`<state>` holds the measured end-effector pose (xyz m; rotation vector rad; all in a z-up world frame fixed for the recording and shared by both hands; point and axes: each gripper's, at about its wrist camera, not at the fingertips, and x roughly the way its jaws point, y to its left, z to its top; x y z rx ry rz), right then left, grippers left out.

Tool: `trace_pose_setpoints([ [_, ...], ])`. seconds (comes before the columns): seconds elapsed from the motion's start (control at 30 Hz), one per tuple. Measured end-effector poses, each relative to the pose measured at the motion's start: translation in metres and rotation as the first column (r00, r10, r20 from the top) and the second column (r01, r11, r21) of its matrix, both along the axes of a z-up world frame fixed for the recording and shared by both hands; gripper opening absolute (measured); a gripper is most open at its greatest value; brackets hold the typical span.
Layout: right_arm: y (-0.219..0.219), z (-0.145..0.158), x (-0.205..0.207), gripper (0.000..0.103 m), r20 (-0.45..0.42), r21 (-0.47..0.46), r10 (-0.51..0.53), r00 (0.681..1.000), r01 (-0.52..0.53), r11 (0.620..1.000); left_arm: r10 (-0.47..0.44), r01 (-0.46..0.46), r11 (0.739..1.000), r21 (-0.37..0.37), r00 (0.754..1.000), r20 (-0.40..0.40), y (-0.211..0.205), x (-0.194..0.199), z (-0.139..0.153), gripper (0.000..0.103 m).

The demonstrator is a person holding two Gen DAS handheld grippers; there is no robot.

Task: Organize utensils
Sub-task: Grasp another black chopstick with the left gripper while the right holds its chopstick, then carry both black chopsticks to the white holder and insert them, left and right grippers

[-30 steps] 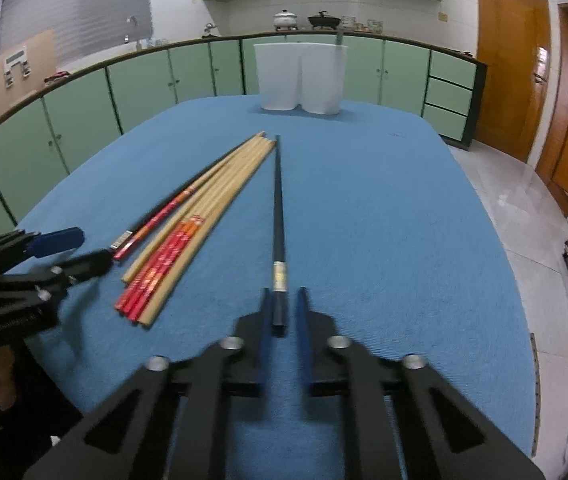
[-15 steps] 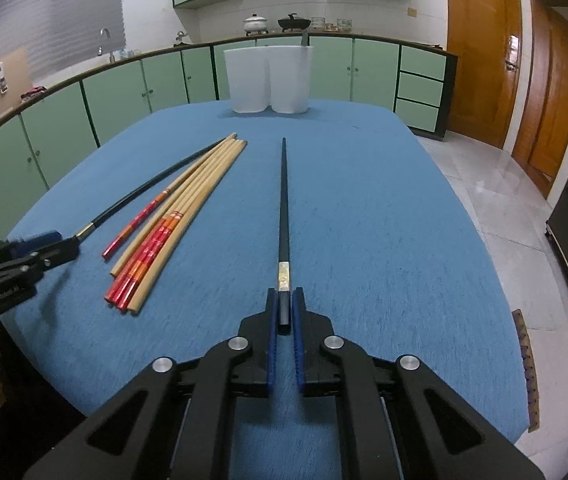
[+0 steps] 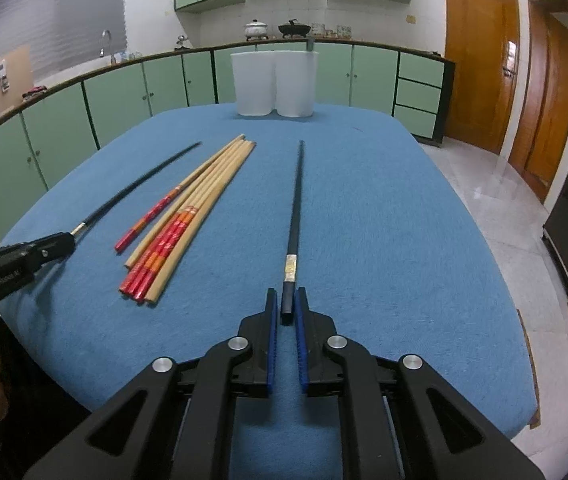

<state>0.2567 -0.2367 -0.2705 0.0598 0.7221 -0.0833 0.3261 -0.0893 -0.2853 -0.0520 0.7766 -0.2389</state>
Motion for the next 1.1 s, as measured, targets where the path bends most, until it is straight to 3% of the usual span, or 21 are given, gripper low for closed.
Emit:
trace_pose_setpoints([
  [0.2, 0.001, -0.001, 0.001, 0.008, 0.004, -0.015, 0.010, 1.000, -0.010, 1.000, -0.029, 0.029, 1.000, 0.010, 1.000, -0.004, -0.007, -0.006, 0.001, 0.008],
  [0.37, -0.004, 0.017, -0.004, 0.007, 0.014, 0.020, 0.002, 1.000, -0.003, 1.000, -0.043, 0.043, 0.999, -0.012, 0.999, -0.001, -0.001, -0.008, 0.014, 0.006],
  [0.57, -0.009, 0.073, -0.009, 0.007, 0.059, 0.025, 0.001, 0.998, -0.003, 1.000, -0.055, 0.058, 0.996, -0.070, 0.998, 0.044, 0.011, -0.016, 0.066, 0.006],
  [0.83, -0.020, 0.157, 0.006, 0.006, 0.108, 0.013, 0.041, 0.993, -0.043, 0.999, -0.079, 0.090, 0.994, -0.067, 0.985, 0.156, 0.020, -0.012, 0.142, 0.000],
  [1.1, -0.026, 0.198, 0.035, 0.006, 0.086, -0.018, 0.080, 0.993, -0.079, 0.997, -0.107, 0.119, 0.992, -0.051, 0.974, 0.199, 0.017, 0.001, 0.186, 0.000],
])
